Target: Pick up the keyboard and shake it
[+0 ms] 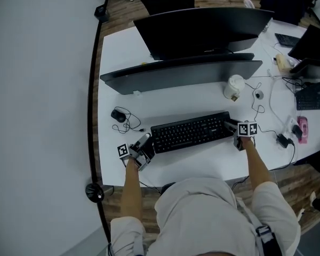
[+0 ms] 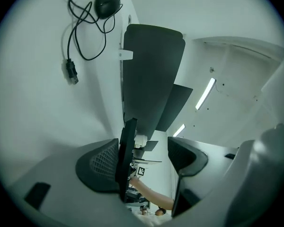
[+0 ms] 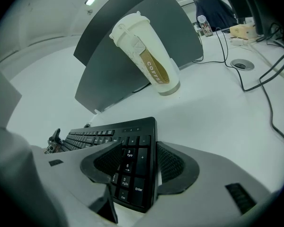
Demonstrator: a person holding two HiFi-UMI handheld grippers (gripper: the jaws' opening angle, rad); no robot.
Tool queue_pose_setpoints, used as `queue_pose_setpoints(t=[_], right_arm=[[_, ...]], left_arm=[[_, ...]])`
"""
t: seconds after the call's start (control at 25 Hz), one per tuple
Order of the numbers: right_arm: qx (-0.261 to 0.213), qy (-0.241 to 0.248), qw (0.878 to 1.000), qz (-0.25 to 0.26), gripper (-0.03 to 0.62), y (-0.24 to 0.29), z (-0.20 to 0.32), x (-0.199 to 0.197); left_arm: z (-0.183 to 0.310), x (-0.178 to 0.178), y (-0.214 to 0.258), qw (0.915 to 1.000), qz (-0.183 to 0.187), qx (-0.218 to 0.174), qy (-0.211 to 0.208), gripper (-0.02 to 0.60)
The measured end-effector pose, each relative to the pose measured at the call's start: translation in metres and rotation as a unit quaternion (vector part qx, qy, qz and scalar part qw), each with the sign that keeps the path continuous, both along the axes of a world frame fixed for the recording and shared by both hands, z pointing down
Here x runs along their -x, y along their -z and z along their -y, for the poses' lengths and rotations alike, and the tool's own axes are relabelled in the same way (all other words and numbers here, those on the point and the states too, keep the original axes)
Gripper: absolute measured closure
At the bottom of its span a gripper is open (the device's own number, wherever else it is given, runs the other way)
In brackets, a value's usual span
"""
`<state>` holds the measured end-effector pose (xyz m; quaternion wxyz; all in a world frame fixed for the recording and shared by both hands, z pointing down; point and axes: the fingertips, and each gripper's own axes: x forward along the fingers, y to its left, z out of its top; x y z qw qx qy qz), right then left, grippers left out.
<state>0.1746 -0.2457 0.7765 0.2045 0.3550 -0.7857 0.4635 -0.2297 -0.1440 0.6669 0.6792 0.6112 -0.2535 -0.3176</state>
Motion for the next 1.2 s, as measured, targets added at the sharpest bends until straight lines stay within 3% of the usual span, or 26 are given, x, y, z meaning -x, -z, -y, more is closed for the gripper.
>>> queue_pose_setpoints(t=[0.24, 0.44, 0.56, 0.68, 0.76, 0.88, 0.96, 1.04, 1.2], right_arm=[[-0.001, 0.014, 1.0, 0.005, 0.338, 0.0, 0.001, 0.001], [-0.006, 0.024, 1.0, -0.002, 0.338, -0.001, 0.001, 0.007], [-0.003, 0.029, 1.0, -0.002, 0.336, -0.002, 0.001, 0.006], [0.006, 0.042, 0.999, 0.005, 0.337, -0.001, -0.004, 0.008], [0.009, 0.053, 0.998, 0.013, 0.338, 0.0, -0.005, 0.01], [0.009, 0.058, 0.998, 0.029, 0.354, 0.003, -0.002, 0.014], [0.008, 0.059, 0.997, 0.041, 0.372, 0.005, -0.004, 0.015], [0.009, 0.059, 0.997, 0.053, 0.372, 0.006, -0.008, 0.014], [0.013, 0.068, 0.994, 0.081, 0.379, 0.01, -0.011, 0.015]], left_arm=[[-0.011, -0.01, 0.017, 0.9969, -0.074, -0.011, -0.023, 0.258], [-0.02, -0.027, 0.014, 0.9966, -0.057, -0.028, -0.052, 0.247], [-0.024, -0.034, -0.002, 0.9961, 0.009, -0.015, -0.086, 0.253], [-0.039, -0.054, -0.015, 0.9785, 0.103, -0.013, -0.178, 0.259], [-0.042, -0.065, -0.016, 0.9682, 0.137, -0.018, -0.209, 0.272], [-0.024, -0.061, -0.019, 0.9675, 0.187, -0.045, -0.164, 0.357], [-0.017, -0.053, -0.026, 0.9677, 0.211, -0.041, -0.133, 0.425], [-0.018, -0.051, -0.033, 0.9603, 0.24, -0.035, -0.137, 0.485], [-0.014, -0.047, -0.03, 0.9445, 0.283, -0.09, -0.141, 0.489]])
